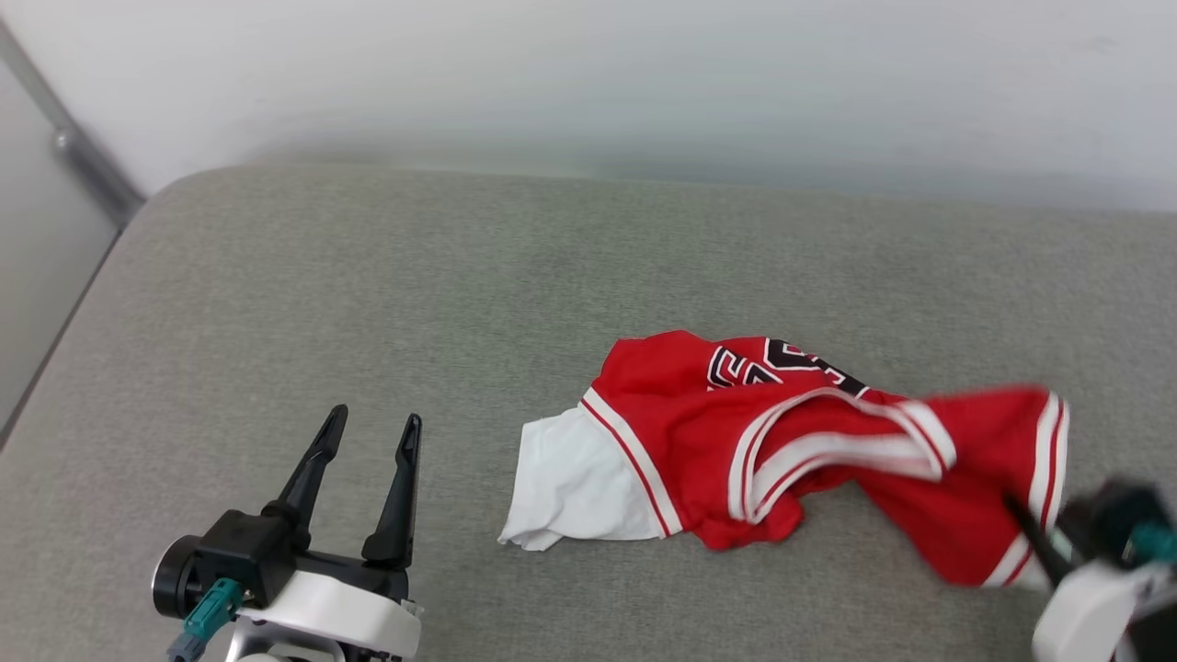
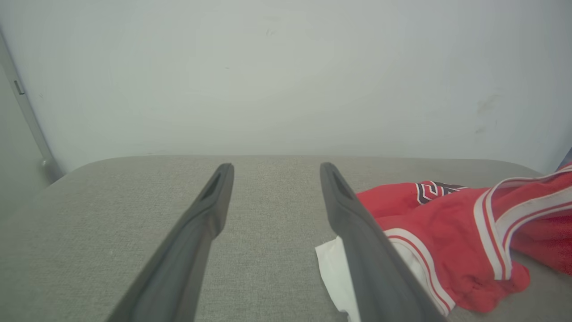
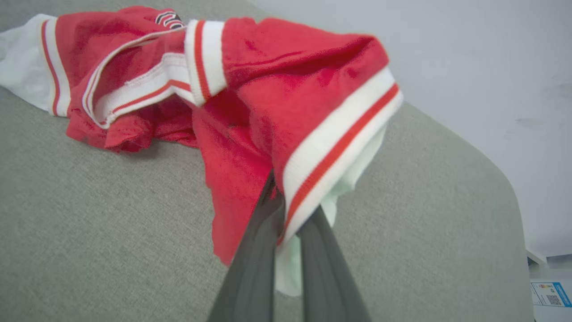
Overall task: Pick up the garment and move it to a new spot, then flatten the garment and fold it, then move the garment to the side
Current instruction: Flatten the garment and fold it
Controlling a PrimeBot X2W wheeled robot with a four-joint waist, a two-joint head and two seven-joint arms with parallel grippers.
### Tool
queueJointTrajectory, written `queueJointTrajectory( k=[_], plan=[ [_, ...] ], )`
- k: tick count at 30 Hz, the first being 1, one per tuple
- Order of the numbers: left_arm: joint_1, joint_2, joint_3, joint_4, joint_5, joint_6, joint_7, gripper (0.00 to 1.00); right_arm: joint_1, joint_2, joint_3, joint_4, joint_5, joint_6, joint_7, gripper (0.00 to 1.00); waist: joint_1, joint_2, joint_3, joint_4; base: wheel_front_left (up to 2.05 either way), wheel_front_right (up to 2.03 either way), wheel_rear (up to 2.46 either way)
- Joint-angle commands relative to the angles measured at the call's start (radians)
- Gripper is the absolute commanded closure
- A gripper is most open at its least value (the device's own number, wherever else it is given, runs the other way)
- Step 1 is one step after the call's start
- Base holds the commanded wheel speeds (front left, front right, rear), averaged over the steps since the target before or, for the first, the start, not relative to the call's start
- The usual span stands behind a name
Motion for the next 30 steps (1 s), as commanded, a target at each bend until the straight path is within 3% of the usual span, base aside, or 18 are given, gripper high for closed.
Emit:
queueJointTrajectory(
  k=[1,6,9,10,11,14,20,25,30],
  plan=[
    [0.009,0.003,0.004,-0.002,0.000,0.000,-0.003,0.00,0.053,-0.008,0.017,0.011,-0.025,-0.001,-0.038,1.00,0.0000,0.0000,0.008,-0.019,0.00,0.00,0.00],
    [-0.014,0.009,-0.006,0.007,-0.001,-0.001,-0.003,0.00,0.145,-0.057,0.129,0.129,-0.098,-0.001,-0.162,1.00,0.0000,0.0000,0.025,-0.048,0.00,0.00,0.00],
    [-0.024,0.013,-0.013,0.015,-0.002,-0.001,-0.003,0.00,0.138,-0.050,0.177,0.216,-0.111,-0.001,-0.204,1.00,0.0000,0.0000,0.029,-0.056,0.00,0.00,0.00],
    [-0.026,0.014,-0.014,0.017,-0.004,-0.001,-0.003,0.00,0.129,-0.042,0.183,0.239,-0.102,-0.001,-0.213,0.46,0.0000,0.0000,0.029,-0.058,0.00,0.00,0.00],
    [-0.026,0.016,-0.016,0.020,-0.005,-0.001,-0.003,0.00,0.126,-0.025,0.187,0.262,-0.065,-0.001,-0.202,0.00,0.0000,0.0000,0.028,-0.060,0.00,0.00,0.00],
    [-0.025,0.020,-0.016,0.024,-0.008,-0.001,-0.003,0.00,0.093,-0.015,0.193,0.265,0.018,-0.001,-0.185,0.00,0.0000,0.0000,0.024,-0.065,0.00,0.00,0.00],
    [-0.021,0.020,-0.015,0.032,-0.008,-0.002,-0.003,0.00,0.043,-0.062,0.179,0.144,0.173,-0.001,-0.070,0.00,0.0000,0.0000,0.011,-0.065,0.00,0.00,0.00],
    [-0.013,0.012,-0.018,0.029,-0.010,-0.002,-0.003,0.00,0.008,-0.094,0.086,-0.026,0.301,-0.001,0.144,0.00,0.0000,0.0000,-0.002,-0.057,0.00,0.00,0.00],
    [-0.007,0.006,-0.022,0.022,-0.011,-0.002,-0.003,0.00,-0.019,-0.049,-0.043,-0.151,0.369,-0.001,0.409,0.00,0.0000,0.0000,-0.005,-0.044,0.00,0.00,0.00]
  ],
)
